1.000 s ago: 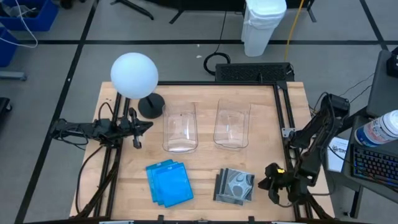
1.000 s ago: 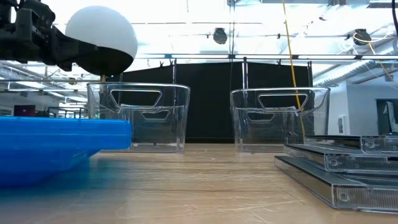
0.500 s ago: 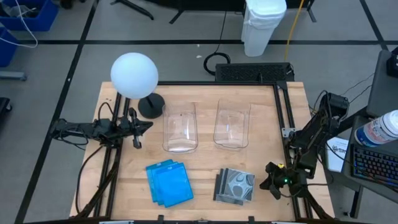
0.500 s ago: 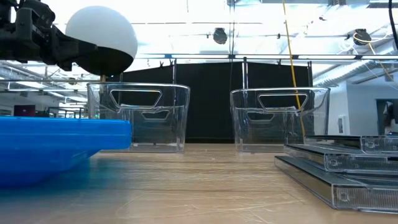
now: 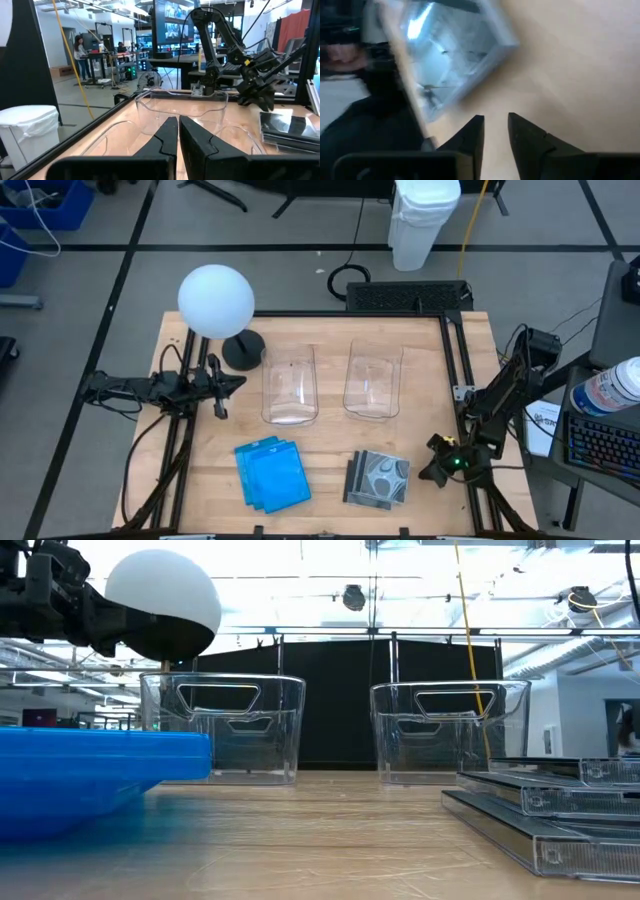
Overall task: Pick & place jewel cases by type
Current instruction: Put the black CD case into the right transparent bin
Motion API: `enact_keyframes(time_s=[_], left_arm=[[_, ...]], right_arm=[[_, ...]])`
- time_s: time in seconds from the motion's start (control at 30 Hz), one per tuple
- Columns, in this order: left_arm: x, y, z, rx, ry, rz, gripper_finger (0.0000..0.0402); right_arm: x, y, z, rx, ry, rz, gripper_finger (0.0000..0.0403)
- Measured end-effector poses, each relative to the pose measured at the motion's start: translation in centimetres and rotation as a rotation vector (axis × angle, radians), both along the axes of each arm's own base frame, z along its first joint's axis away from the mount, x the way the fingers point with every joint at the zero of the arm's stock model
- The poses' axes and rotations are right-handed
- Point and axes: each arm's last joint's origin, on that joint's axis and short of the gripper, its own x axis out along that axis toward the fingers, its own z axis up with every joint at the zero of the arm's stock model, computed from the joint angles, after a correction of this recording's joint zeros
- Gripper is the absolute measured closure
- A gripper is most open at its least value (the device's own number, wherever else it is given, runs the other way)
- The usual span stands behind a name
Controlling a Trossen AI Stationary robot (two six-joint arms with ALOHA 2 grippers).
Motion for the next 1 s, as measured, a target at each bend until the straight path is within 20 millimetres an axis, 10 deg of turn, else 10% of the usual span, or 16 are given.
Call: enact_keyframes(time_s=[0.57,1.0], left_arm=[[0.0,0.0,0.0,-0.021,-0.005,-0.003,0.0376],[0.0,0.0,-0.1,-0.050,-0.004,-0.007,0.0376]], right_arm=[[0.0,-0.9,-0.5,0.012,-0.102,-0.062,0.0148],[1.1,-2.3,-1.1,-0.094,-0.091,-0.160,0.0133]])
